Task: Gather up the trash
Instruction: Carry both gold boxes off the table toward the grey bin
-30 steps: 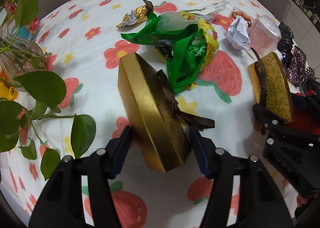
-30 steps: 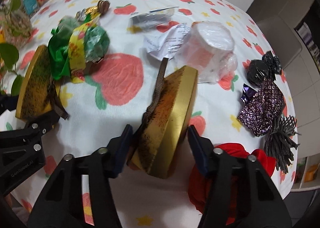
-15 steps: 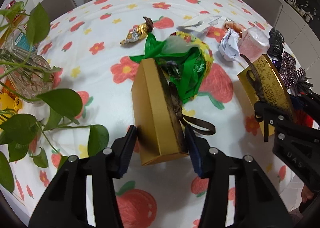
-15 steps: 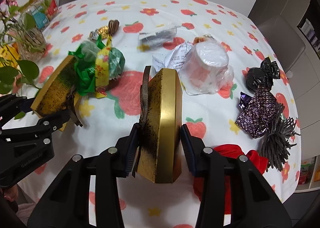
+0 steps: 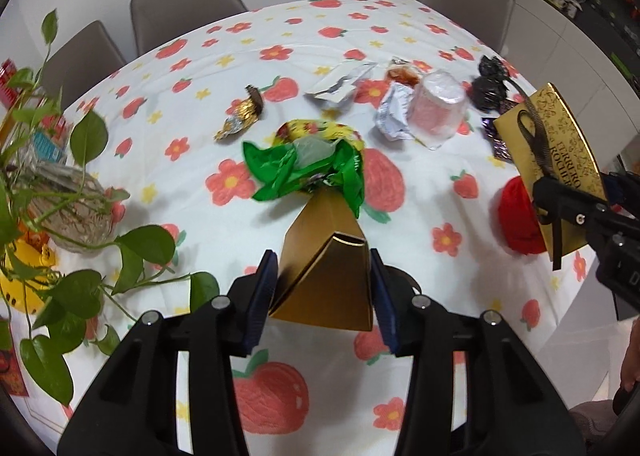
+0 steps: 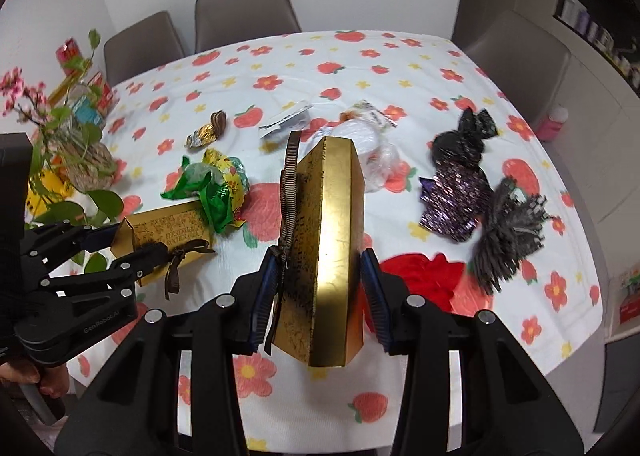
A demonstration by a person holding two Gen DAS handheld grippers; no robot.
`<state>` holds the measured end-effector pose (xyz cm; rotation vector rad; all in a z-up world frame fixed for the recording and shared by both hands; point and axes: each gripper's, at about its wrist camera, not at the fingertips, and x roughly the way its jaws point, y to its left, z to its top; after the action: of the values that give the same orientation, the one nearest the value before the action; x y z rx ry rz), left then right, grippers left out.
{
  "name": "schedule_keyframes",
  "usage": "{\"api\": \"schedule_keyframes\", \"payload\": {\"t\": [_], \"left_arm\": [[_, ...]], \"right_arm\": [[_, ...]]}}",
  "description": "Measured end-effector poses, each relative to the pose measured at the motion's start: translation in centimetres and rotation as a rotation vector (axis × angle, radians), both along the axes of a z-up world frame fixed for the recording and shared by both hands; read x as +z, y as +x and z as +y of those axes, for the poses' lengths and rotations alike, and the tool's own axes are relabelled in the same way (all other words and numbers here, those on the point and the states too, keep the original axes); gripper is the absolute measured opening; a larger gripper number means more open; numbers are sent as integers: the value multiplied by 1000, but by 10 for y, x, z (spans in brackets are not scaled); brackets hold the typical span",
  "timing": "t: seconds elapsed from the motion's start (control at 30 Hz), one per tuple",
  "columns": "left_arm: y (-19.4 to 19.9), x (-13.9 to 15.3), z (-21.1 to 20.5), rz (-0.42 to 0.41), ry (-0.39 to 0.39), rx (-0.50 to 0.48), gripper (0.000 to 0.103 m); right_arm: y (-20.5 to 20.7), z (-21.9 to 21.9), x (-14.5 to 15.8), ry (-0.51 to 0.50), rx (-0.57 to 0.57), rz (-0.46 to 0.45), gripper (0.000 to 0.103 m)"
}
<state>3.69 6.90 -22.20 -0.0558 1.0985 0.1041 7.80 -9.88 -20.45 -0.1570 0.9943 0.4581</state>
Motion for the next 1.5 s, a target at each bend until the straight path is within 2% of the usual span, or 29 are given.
{"api": "schedule_keyframes", "payload": {"t": [0.23, 0.5, 0.83, 1.13, 1.5], "left_arm": [[0, 3, -26, -1, -20, -83, 45], [-10, 18, -57, -24, -7, -91, 45], [-21, 34, -135, -39, -8, -162, 45], [-25, 45, -246, -63, -18, -325, 45], [-47, 29, -427, -18, -82, -624, 45]], "right_arm": [[-19, -41, 8, 28, -112, 1, 40], [-36, -84, 20, 51, -120, -24, 40], [-60, -167, 33, 69, -200, -46, 40], [-94, -278, 41, 77, -363, -75, 40], [-165, -440, 19, 48, -641, -23, 40]]}}
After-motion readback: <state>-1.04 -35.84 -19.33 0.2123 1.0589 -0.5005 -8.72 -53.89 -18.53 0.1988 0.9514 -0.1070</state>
